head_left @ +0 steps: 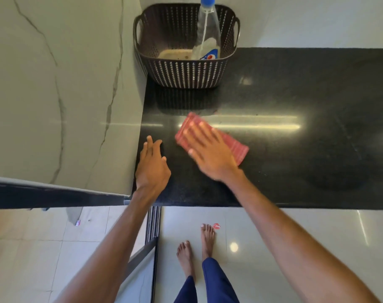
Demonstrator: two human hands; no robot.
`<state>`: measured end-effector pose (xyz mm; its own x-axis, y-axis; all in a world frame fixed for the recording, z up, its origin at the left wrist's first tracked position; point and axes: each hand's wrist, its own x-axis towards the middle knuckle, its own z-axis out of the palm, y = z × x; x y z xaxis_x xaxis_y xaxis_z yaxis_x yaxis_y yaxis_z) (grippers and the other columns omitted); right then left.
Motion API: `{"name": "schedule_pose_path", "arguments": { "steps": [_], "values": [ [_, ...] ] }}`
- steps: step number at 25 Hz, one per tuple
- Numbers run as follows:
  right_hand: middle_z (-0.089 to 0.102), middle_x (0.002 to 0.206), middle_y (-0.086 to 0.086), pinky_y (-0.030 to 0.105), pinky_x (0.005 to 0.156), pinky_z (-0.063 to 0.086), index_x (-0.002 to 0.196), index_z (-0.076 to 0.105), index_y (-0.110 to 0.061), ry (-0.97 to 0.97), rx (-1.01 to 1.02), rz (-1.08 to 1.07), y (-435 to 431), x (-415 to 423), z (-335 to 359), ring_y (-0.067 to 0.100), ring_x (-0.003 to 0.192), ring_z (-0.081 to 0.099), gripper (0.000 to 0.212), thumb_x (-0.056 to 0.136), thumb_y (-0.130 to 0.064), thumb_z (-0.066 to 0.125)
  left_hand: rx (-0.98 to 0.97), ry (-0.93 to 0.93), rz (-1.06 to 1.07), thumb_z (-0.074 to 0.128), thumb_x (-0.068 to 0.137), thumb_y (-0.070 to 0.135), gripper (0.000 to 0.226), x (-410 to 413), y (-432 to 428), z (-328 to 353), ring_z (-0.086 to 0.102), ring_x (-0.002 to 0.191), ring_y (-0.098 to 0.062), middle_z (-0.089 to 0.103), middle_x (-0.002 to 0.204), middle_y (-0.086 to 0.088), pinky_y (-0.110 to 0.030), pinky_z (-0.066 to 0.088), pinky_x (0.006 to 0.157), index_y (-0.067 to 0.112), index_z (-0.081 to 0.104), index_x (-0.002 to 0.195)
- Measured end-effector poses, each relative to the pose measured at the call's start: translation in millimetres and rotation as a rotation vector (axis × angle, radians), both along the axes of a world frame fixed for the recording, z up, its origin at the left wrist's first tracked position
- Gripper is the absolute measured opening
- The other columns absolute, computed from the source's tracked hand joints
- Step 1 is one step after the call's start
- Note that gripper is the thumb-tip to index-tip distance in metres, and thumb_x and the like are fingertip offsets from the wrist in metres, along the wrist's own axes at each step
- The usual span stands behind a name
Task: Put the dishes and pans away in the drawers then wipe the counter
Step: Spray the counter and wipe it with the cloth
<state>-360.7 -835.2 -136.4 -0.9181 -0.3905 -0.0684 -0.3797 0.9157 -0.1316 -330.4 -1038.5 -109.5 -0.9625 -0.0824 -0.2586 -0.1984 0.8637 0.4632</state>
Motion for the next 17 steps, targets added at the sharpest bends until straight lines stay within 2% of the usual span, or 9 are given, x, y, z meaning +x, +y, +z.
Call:
{"name": "schedule_pose_path", "arguments": {
  "steps": [3, 7, 11, 17],
  "values": [
    [-0.006, 0.173, -0.002, 0.049, 0.129, 0.006, 0.165, 0.003, -0.030, -0.035, 0.025, 0.173, 20, 78, 2, 0.022, 0.159, -0.011, 0.059, 0.112, -0.050, 0.017, 0.024, 0.033, 0.058, 0.048, 0.102, 0.006, 0.060, 4, 16, 0, 0.002, 0.157, -0.026, 0.005, 0.170, -0.010, -0.040, 0.013, 0.126, 0.011, 0.026, 0.158],
    [-0.004, 0.173, -0.008, 0.048, 0.128, 0.013, 0.165, 0.006, -0.034, -0.095, 0.000, 0.137, 95, 100, 9, 0.015, 0.159, -0.008, 0.060, 0.111, -0.052, 0.024, 0.045, 0.122, -0.088, 0.049, 0.102, 0.010, 0.055, 5, 66, -5, 0.005, 0.157, -0.025, 0.010, 0.169, -0.011, -0.042, 0.016, 0.127, 0.012, 0.034, 0.155],
    [-0.005, 0.173, -0.010, 0.048, 0.128, 0.013, 0.165, 0.006, -0.035, -0.056, 0.010, 0.122, 144, 33, 6, 0.013, 0.159, -0.009, 0.062, 0.110, -0.053, 0.029, 0.033, 0.179, -0.175, 0.046, 0.102, 0.012, 0.053, -24, 119, -17, 0.007, 0.157, -0.027, 0.014, 0.168, -0.014, -0.044, 0.014, 0.128, 0.010, 0.036, 0.154],
    [0.000, 0.173, -0.012, 0.044, 0.130, 0.005, 0.164, 0.008, -0.038, -0.023, -0.025, 0.225, 174, -104, -1, 0.008, 0.158, -0.008, 0.061, 0.109, -0.054, 0.030, -0.053, 0.261, -0.108, 0.044, 0.104, 0.018, 0.054, -73, 154, -32, 0.011, 0.157, -0.025, 0.016, 0.168, -0.013, -0.042, 0.016, 0.127, 0.013, 0.033, 0.156]
  ]
}}
